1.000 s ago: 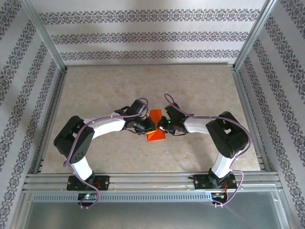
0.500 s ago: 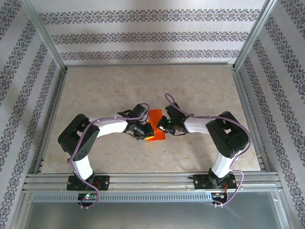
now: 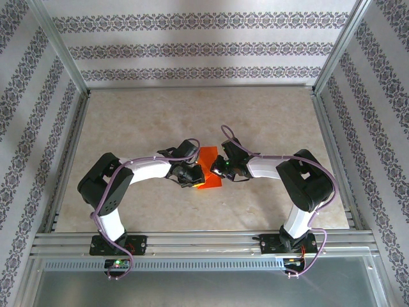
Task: Fold a paper plane with a square sheet of paper (pick it up from the middle)
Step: Fold the triangle a second time at the center of the table.
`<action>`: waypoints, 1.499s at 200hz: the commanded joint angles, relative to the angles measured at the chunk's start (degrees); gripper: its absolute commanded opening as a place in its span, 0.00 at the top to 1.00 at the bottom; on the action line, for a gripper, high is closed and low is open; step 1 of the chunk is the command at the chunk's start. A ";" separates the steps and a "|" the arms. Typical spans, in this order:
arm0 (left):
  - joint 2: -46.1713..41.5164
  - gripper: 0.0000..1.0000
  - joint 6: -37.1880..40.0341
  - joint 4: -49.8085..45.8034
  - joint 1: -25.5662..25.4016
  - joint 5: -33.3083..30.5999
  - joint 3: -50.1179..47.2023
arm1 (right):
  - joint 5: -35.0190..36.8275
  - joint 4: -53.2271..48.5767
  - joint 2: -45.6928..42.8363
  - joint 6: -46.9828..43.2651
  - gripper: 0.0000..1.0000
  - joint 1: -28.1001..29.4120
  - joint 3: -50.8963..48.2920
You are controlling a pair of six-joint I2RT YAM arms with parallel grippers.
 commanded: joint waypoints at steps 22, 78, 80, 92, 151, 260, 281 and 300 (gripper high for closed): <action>1.37 0.87 0.82 -2.27 0.27 -0.81 -0.61 | 4.98 -6.23 2.52 0.39 0.96 -0.89 -2.49; 1.73 0.87 0.59 -3.01 0.36 -1.14 -0.59 | 4.91 -6.06 2.43 0.39 0.96 -0.94 -2.58; 1.76 0.87 0.57 -3.09 0.36 -1.25 -0.61 | 4.88 -6.06 2.48 0.39 0.96 -0.91 -2.58; 1.90 0.87 0.59 -3.38 0.36 -1.37 -0.60 | 4.87 -6.10 2.39 0.39 0.96 -0.89 -2.67; 2.68 0.87 0.41 -5.28 0.61 -1.98 -0.33 | 4.83 -5.77 1.92 0.26 0.96 -0.90 -2.76; 3.45 0.92 0.42 -7.10 0.96 -2.02 0.06 | -2.47 -3.07 -6.44 -7.68 0.95 1.33 -0.47; 3.47 0.93 0.41 -7.01 0.97 -1.94 -0.02 | -2.50 -2.86 -5.41 -6.73 0.96 3.40 -0.73; 3.39 0.93 0.50 -7.10 0.98 -1.93 0.06 | -2.49 -2.09 -4.07 -5.88 0.96 4.80 -0.98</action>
